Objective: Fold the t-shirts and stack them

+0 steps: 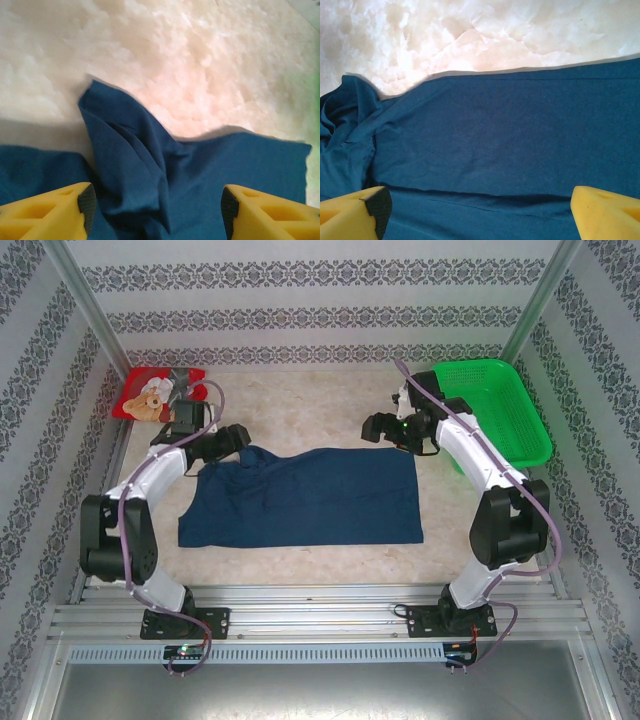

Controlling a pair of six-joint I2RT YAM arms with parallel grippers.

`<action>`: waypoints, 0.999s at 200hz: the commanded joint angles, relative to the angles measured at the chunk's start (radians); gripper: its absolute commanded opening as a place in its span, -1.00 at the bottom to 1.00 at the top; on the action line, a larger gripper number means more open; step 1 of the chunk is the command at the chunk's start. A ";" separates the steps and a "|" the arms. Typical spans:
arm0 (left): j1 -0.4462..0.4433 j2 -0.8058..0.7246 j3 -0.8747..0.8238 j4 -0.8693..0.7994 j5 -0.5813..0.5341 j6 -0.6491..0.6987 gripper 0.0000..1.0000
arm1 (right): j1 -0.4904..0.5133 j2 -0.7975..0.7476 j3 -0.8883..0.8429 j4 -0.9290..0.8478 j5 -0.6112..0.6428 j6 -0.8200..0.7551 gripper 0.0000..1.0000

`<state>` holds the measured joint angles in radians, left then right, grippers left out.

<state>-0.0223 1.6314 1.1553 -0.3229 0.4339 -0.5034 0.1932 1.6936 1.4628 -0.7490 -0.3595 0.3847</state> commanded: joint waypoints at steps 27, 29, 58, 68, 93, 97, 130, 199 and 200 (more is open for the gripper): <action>0.021 0.269 0.246 -0.249 0.031 0.087 0.22 | 0.013 -0.040 -0.018 0.013 -0.022 -0.025 0.85; 0.021 0.277 0.252 -0.254 0.029 0.089 0.22 | 0.014 -0.040 -0.019 0.013 -0.022 -0.024 0.85; 0.008 0.363 0.331 -0.268 0.041 0.113 0.23 | 0.014 -0.043 -0.025 0.014 -0.022 -0.027 0.86; -0.002 0.400 0.370 -0.297 0.059 0.121 0.23 | 0.014 -0.042 -0.025 0.014 -0.022 -0.026 0.86; -0.013 0.450 0.410 -0.359 0.070 0.128 0.01 | 0.014 -0.045 -0.020 0.010 -0.018 -0.030 0.85; -0.013 0.444 0.400 -0.342 0.076 0.119 -0.07 | 0.015 -0.046 -0.019 0.010 -0.016 -0.029 0.86; -0.042 0.407 0.433 -0.262 0.112 0.125 -0.65 | 0.012 -0.042 -0.019 0.012 -0.012 -0.026 0.85; -0.132 0.262 0.384 -0.135 0.095 0.252 -0.69 | 0.016 -0.055 -0.028 0.020 -0.010 -0.026 0.88; -0.132 0.259 0.381 -0.132 0.098 0.253 -0.69 | 0.016 -0.054 -0.028 0.020 -0.010 -0.028 0.88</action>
<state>-0.1406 1.9846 1.5730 -0.5442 0.5133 -0.3157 0.1947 1.6817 1.4498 -0.7422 -0.3653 0.3668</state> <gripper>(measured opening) 0.156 0.936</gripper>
